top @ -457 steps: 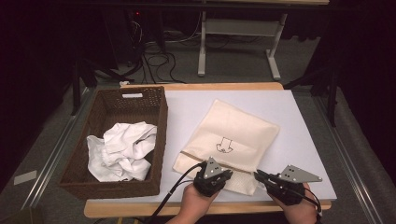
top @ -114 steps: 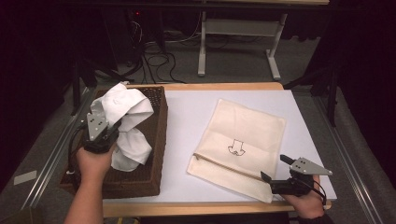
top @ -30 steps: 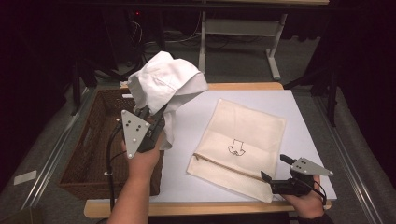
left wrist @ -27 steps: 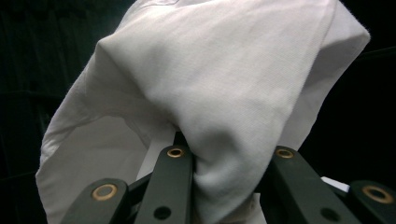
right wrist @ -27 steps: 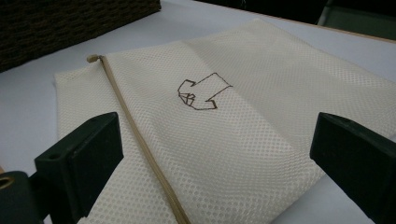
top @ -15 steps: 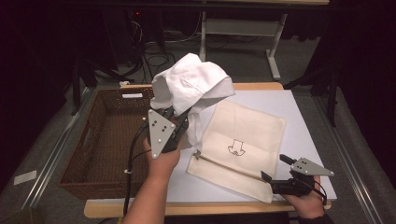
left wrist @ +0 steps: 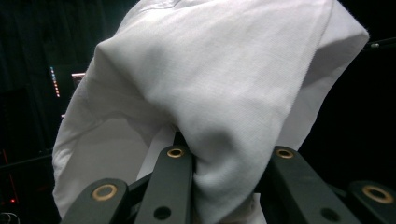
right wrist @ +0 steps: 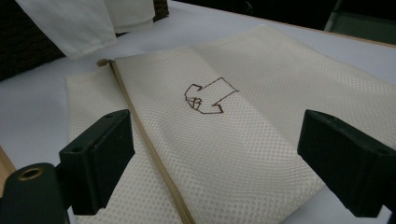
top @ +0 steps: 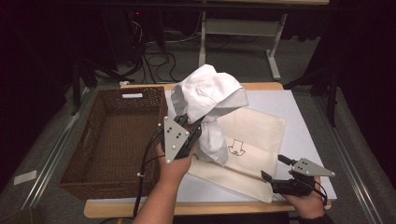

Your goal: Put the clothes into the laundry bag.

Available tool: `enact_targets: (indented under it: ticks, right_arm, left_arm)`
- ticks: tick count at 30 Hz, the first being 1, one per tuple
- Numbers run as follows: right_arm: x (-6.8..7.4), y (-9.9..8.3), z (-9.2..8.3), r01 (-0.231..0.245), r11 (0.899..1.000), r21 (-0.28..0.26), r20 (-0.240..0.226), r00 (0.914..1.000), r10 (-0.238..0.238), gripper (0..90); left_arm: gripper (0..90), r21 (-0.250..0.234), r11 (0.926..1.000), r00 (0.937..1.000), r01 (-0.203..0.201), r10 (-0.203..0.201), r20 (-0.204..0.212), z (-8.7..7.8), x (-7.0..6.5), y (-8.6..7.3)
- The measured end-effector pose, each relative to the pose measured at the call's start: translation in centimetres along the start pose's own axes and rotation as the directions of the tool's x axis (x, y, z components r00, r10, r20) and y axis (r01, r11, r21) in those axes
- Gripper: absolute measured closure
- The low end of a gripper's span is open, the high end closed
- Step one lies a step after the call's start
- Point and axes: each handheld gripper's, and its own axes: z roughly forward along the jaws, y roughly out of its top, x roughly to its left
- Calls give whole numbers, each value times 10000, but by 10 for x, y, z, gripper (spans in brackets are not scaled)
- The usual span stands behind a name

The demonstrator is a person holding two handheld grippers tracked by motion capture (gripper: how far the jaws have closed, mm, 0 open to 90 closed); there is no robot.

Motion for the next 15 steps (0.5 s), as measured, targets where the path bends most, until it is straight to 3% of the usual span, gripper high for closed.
enact_targets:
  ticks: [8, 15]
  right_arm:
    - [2, 0, 2, 164, 9998, -57, -272, 9995, -165, 193]
    - [10, 2, 14, 213, 9992, 332, -441, 9988, -199, 245]
  left_arm:
    - [785, 268, 9996, 10000, -74, 75, -49, -25, 2, -7]
    - [785, 691, 9976, 9999, 0, -8, 119, -51, 1, -11]
